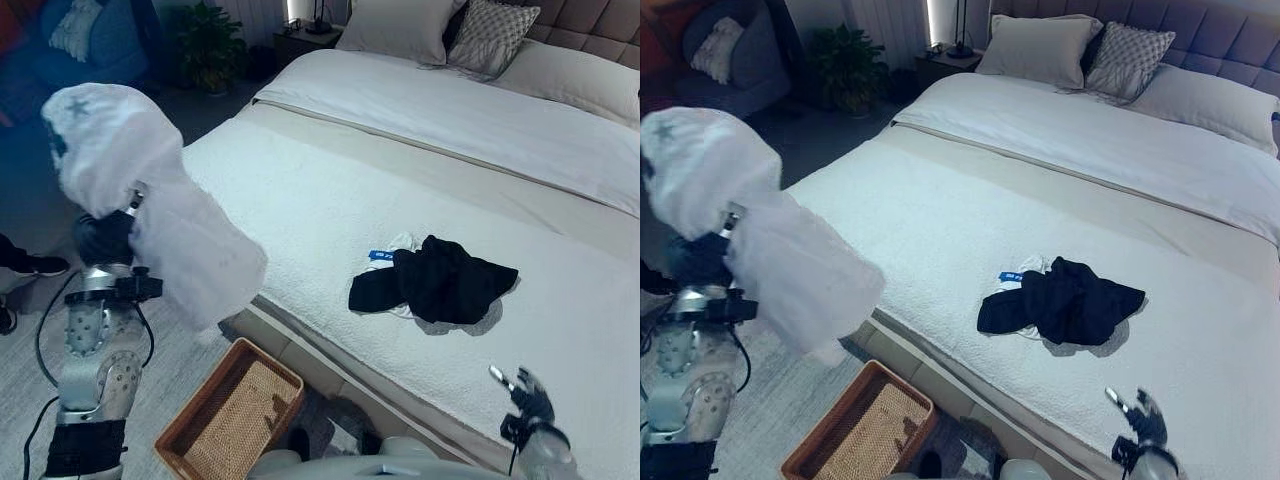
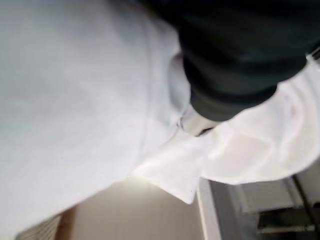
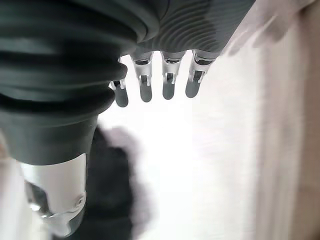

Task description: Pick up clothes into the bucket

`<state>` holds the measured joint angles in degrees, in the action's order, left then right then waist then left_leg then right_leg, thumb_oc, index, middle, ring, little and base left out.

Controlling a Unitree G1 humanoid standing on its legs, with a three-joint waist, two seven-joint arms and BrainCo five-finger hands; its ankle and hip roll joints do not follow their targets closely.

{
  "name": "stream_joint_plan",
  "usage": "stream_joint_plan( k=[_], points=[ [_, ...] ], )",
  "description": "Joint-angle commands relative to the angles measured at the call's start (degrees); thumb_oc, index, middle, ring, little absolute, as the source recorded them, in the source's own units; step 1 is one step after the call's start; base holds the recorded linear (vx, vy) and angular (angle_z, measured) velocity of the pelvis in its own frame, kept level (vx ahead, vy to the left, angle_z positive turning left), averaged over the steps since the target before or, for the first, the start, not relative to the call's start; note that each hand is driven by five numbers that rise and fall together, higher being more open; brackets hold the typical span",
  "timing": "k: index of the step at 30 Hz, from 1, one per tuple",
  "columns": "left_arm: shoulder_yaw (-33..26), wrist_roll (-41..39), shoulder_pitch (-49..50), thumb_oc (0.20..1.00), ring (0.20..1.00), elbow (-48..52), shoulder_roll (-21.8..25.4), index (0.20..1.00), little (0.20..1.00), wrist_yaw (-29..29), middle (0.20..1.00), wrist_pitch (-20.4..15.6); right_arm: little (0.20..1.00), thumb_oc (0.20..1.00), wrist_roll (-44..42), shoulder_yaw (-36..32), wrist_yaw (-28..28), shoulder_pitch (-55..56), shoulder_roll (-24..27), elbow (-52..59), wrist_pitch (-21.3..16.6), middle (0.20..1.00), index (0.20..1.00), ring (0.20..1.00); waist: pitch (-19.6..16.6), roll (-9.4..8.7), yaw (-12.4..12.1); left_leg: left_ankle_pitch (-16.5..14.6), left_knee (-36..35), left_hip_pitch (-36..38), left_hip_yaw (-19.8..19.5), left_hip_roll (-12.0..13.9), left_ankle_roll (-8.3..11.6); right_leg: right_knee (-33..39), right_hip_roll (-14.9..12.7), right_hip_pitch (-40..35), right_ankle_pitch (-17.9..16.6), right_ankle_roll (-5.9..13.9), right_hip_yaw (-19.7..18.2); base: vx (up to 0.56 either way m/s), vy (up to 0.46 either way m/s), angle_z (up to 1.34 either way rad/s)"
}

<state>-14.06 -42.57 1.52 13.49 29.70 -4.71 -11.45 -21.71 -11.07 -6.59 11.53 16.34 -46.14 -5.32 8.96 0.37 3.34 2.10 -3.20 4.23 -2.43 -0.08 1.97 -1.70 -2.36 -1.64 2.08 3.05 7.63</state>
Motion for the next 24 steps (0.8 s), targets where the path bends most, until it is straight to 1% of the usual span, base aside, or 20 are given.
stream_joint_plan(
  k=[1, 2, 6, 8, 10, 11, 13, 14, 15, 16, 17, 18, 19, 20, 21, 22, 23, 24],
  points=[
    [-3.34, 0.11, 2.01, 0.200, 0.200, 3.52, -1.02, 0.200, 0.200, -0.37, 0.200, -4.59, 1.000, 1.000, 4.72, 3.03, 1.51, -2.47, 1.32, -3.52, -0.58, 1.000, 1.000, 1.000, 0.01, -2.36, -0.39, -4.90, 7.27, -5.13, -1.44, 0.11, 1.63, -1.20, -5.60, 0.15, 0.23, 4.01, 0.26, -0.08, 0.030, 0.00],
    [-3.37, 0.14, 2.06, 0.200, 0.200, 3.58, -1.09, 0.200, 0.200, -0.39, 0.200, -4.57, 1.000, 1.000, 4.69, 3.06, 1.54, -2.53, 1.38, -3.66, -0.66, 1.000, 1.000, 1.000, -0.03, -2.33, -0.36, -4.95, 7.37, -5.22, -1.44, 0.10, 1.62, -1.26, -5.61, 0.22, 0.25, 4.01, 0.26, -0.09, 0.029, 0.00],
    [-2.55, 2.87, 7.88, 0.200, 0.200, 1.12, -5.16, 0.200, 0.200, -1.13, 0.200, -3.36, 1.000, 1.000, 6.64, 4.28, 1.74, -2.96, 1.54, -9.71, 0.12, 1.000, 1.000, 1.000, 2.59, -2.26, -1.47, -5.30, 10.14, -8.28, -2.20, -0.90, 1.24, -2.48, -6.17, 2.15, 0.06, 4.02, 0.30, -0.08, 0.031, 0.04],
    [-2.79, 6.23, 10.27, 0.200, 0.200, -1.57, -5.58, 0.200, 0.200, -1.96, 0.200, -2.60, 1.000, 1.000, 6.96, 4.33, 1.41, -3.41, 1.94, -10.05, 0.08, 1.000, 1.000, 1.000, 4.19, -2.14, -1.93, -5.29, 11.57, -10.14, -2.28, -1.24, 1.16, -3.33, -6.47, 3.56, -0.09, 3.98, 0.36, -0.12, 0.044, 0.13],
    [-3.68, 12.64, 12.75, 0.200, 0.200, -6.20, -4.90, 0.200, 0.200, -3.71, 0.200, -1.52, 1.000, 1.000, 7.10, 3.62, 1.05, -3.30, 2.59, -9.73, -0.05, 1.000, 1.000, 1.000, 5.64, -1.93, -2.28, -5.33, 13.28, -12.57, -2.52, -1.52, 1.08, -4.72, -6.96, 5.56, -0.06, 4.03, 0.44, -0.11, 0.057, 0.11],
    [-3.60, 12.84, 13.31, 0.200, 0.200, -6.50, -4.74, 0.200, 0.200, -3.53, 0.200, -1.39, 1.000, 1.000, 6.97, 3.31, 0.73, -3.77, 3.03, -9.61, -0.14, 1.000, 1.000, 1.000, 6.48, -1.82, -2.36, -5.37, 14.01, -13.52, -2.62, -1.72, 0.93, -5.49, -7.16, 6.54, -0.06, 4.06, 0.29, -0.12, 0.067, 0.07],
    [-3.26, 15.69, 13.12, 0.200, 0.200, -13.11, -4.43, 0.200, 0.200, -5.10, 0.200, -1.02, 1.000, 1.000, 7.54, 3.77, 0.41, -4.46, 3.94, -8.19, -0.42, 1.000, 1.000, 1.000, 8.35, -1.58, -2.36, -5.69, 16.70, -16.31, -2.86, -2.10, 0.50, -8.47, -7.89, 9.37, 0.26, 3.87, -0.37, -0.13, 0.098, 0.08],
    [-2.56, 14.63, 12.34, 0.200, 0.200, -16.82, -5.39, 0.200, 0.200, -5.62, 0.200, -1.16, 1.000, 1.000, 7.66, 4.01, -0.01, -4.52, 4.39, -6.92, -0.85, 1.000, 1.000, 1.000, 9.77, -1.44, -2.37, -6.25, 18.73, -18.34, -2.78, -2.49, 0.05, -10.89, -8.37, 11.70, 0.70, 3.63, -0.69, -0.10, 0.088, 0.10],
    [-2.52, 14.61, 12.22, 0.200, 0.200, -16.96, -5.37, 0.200, 0.200, -5.61, 0.200, -1.24, 1.000, 1.000, 7.66, 3.98, -0.02, -4.56, 4.40, -6.93, -0.85, 1.000, 1.000, 1.000, 9.63, -1.41, -2.40, -6.37, 19.02, -18.69, -2.75, -2.50, 0.04, -11.17, -8.38, 12.06, 0.82, 3.64, -0.75, -0.11, 0.080, 0.17],
    [-2.14, 14.70, 11.16, 0.200, 0.200, -20.80, -5.73, 0.200, 0.200, -6.59, 0.200, -1.31, 1.000, 1.000, 7.73, 4.37, -0.32, -4.94, 4.64, -6.23, -1.16, 1.000, 1.000, 1.000, 10.88, -1.49, -2.36, -6.91, 21.10, -20.34, -2.76, -2.67, -0.21, -13.13, -8.57, 13.64, 1.29, 3.41, -1.19, -0.15, 0.055, 0.17],
    [-0.91, 13.44, 8.66, 0.200, 0.200, -25.56, -6.05, 0.200, 0.200, -7.60, 0.200, -1.76, 1.000, 1.000, 7.43, 5.10, -1.12, -6.11, 5.14, -5.28, -1.86, 1.000, 1.000, 1.000, 12.71, -1.68, -2.16, -7.82, 24.65, -23.35, -2.58, -2.83, -0.65, -16.40, -9.05, 16.81, 2.30, 2.92, -1.79, -0.18, 0.068, 0.15],
    [-0.24, 13.74, 7.75, 0.200, 0.200, -26.67, -5.97, 0.200, 0.200, -8.19, 0.200, -1.74, 1.000, 1.000, 7.47, 5.54, -1.72, -6.54, 5.22, -4.87, -2.09, 1.000, 1.000, 1.000, 13.49, -1.74, -2.05, -8.30, 26.20, -24.42, -2.46, -2.91, -0.90, -17.85, -9.12, 18.02, 2.65, 2.64, -2.02, -0.13, 0.043, 0.09],
    [-0.21, 13.74, 7.63, 0.200, 0.200, -26.78, -5.95, 0.200, 0.200, -8.20, 0.200, -1.79, 1.000, 1.000, 7.47, 5.51, -1.74, -6.60, 5.21, -4.88, -2.09, 1.000, 1.000, 1.000, 13.42, -1.72, -2.10, -8.44, 26.51, -24.72, -2.41, -2.90, -0.91, -18.12, -9.12, 18.33, 2.77, 2.64, -2.09, -0.11, 0.044, 0.03],
    [1.01, 13.53, 6.00, 0.200, 0.200, -28.69, -5.98, 0.200, 0.200, -9.08, 0.200, -1.95, 1.000, 1.000, 7.25, 6.34, -2.38, -7.47, 5.44, -3.94, -2.72, 1.000, 1.000, 1.000, 15.40, -1.82, -2.03, -10.39, 31.28, -27.83, -2.26, -3.05, -1.55, -22.47, -9.09, 21.35, 4.47, 1.99, -3.06, -0.07, 0.030, 0.00],
    [1.03, 13.52, 5.96, 0.200, 0.200, -28.73, -5.97, 0.200, 0.200, -9.08, 0.200, -1.97, 1.000, 1.000, 7.25, 6.33, -2.38, -7.49, 5.44, -3.96, -2.72, 1.000, 1.000, 1.000, 15.28, -1.80, -2.07, -10.49, 31.48, -28.08, -2.22, -3.04, -1.55, -22.66, -9.08, 21.61, 4.55, 1.99, -3.12, -0.11, 0.043, -0.02],
    [1.81, 12.86, 4.99, 0.200, 0.200, -30.04, -6.15, 0.200, 0.200, -9.47, 0.200, -2.05, 1.000, 1.000, 7.06, 6.70, -2.88, -8.00, 5.64, -3.52, -2.94, 1.000, 1.000, 1.000, 16.16, -1.93, -1.86, -11.20, 33.51, -29.71, -2.14, -3.18, -1.89, -24.55, -9.11, 23.16, 5.06, 1.66, -3.57, -0.10, 0.039, -0.06],
    [3.03, 13.13, 2.97, 0.200, 0.200, -32.64, -5.92, 0.200, 0.200, -10.66, 0.200, -2.28, 1.000, 1.000, 6.54, 7.18, -3.93, -9.08, 6.20, -3.29, -3.48, 1.000, 1.000, 1.000, 17.49, -2.06, -1.54, -12.56, 37.45, -33.15, -2.20, -3.26, -2.26, -28.01, -9.05, 26.43, 6.54, 1.09, -4.33, -0.10, 0.039, -0.12],
    [3.05, 13.12, 2.91, 0.200, 0.200, -32.70, -5.91, 0.200, 0.200, -10.65, 0.200, -2.31, 1.000, 1.000, 6.54, 7.17, -3.93, -9.11, 6.20, -3.31, -3.48, 1.000, 1.000, 1.000, 17.37, -2.04, -1.58, -12.64, 37.63, -33.40, -2.17, -3.24, -2.26, -28.18, -9.03, 26.68, 6.61, 1.09, -4.38, -0.09, 0.031, -0.15]
  ],
)
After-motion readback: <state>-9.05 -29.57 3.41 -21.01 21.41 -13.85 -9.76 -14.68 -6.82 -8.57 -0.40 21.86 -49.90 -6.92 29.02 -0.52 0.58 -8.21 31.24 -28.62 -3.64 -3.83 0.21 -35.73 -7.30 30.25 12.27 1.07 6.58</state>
